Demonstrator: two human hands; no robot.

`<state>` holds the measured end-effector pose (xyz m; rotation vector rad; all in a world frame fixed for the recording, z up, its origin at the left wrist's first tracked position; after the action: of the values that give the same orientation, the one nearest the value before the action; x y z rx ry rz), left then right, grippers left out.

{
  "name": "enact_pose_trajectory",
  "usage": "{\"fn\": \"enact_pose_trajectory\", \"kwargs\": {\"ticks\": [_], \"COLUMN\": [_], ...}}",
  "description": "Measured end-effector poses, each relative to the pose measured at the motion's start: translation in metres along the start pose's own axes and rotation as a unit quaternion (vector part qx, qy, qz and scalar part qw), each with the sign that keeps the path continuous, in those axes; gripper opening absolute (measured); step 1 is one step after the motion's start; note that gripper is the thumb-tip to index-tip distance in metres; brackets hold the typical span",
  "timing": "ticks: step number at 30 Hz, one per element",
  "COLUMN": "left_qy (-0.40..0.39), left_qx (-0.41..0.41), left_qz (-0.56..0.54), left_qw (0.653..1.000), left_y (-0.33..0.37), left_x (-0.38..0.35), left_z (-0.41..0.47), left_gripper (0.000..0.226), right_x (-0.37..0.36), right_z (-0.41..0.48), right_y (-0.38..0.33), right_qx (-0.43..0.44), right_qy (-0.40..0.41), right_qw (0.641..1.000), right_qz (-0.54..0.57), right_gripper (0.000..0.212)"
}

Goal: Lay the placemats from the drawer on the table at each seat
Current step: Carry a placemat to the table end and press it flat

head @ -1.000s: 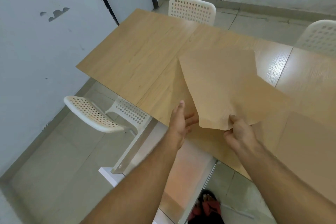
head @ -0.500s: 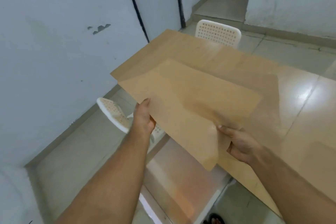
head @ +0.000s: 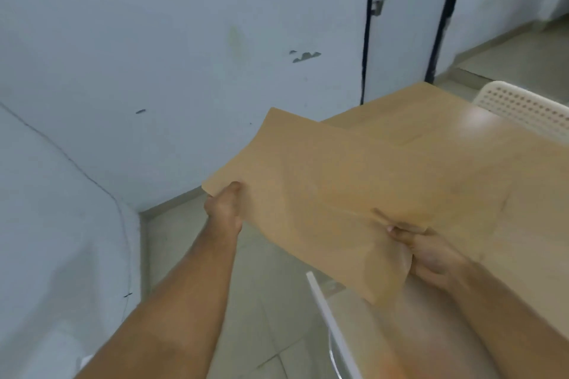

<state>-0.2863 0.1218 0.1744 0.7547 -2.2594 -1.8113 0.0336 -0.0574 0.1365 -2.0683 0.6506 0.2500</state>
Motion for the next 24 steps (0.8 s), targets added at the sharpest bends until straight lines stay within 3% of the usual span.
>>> {"fn": "enact_pose_trajectory", "kwargs": {"ticks": [6,8,10,14,17,19,22,24], "left_qy": [-0.037,-0.068,-0.108,-0.213,-0.238,-0.217,-0.216,-0.217], "left_qx": [0.005,-0.013,-0.046,-0.034,-0.036,-0.059,-0.069,-0.055], "left_qz": [0.026,0.065,0.164,0.342,0.405,0.432,0.421,0.401], "left_qw": [0.999,0.995,0.979,0.915,0.882,0.873,0.878,0.888], "left_y": [0.049,0.067,0.082,0.093,0.093,0.096,0.097,0.097], "left_x": [0.093,0.113,0.129,0.138,0.132,0.124,0.112,0.101], "left_z": [0.108,0.137,0.159,0.199,0.229,0.246,0.265,0.287], "left_gripper": [0.053,0.052,0.037,0.016,0.018,0.032,0.050,0.045], "right_x": [-0.101,-0.130,-0.155,-0.185,-0.204,-0.215,-0.225,-0.230], "right_z": [0.053,0.068,0.079,0.104,0.122,0.139,0.162,0.183], "right_y": [0.005,0.003,0.003,0.006,0.004,0.000,-0.008,-0.017], "right_qx": [0.042,0.058,0.055,0.046,0.038,0.035,0.039,0.040], "right_qy": [0.024,0.043,0.056,0.069,0.080,0.084,0.084,0.083], "right_qw": [0.998,0.997,0.997,0.996,0.995,0.995,0.995,0.994], "right_qz": [-0.028,-0.023,-0.019,-0.039,-0.048,-0.051,-0.048,-0.052], "right_gripper": [0.035,0.032,0.031,0.026,0.032,0.033,0.027,0.024]}}
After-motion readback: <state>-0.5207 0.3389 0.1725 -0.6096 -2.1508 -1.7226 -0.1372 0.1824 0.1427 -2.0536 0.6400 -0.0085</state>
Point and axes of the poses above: each hand's wrist, its own z-axis towards the middle knuckle, its own x-axis out of the back of the hand, y = z × x, the point moved 4 cm from there along z, towards the middle knuckle, and after that the axes turned 8 degrees about -x, right-handed, at the moved point
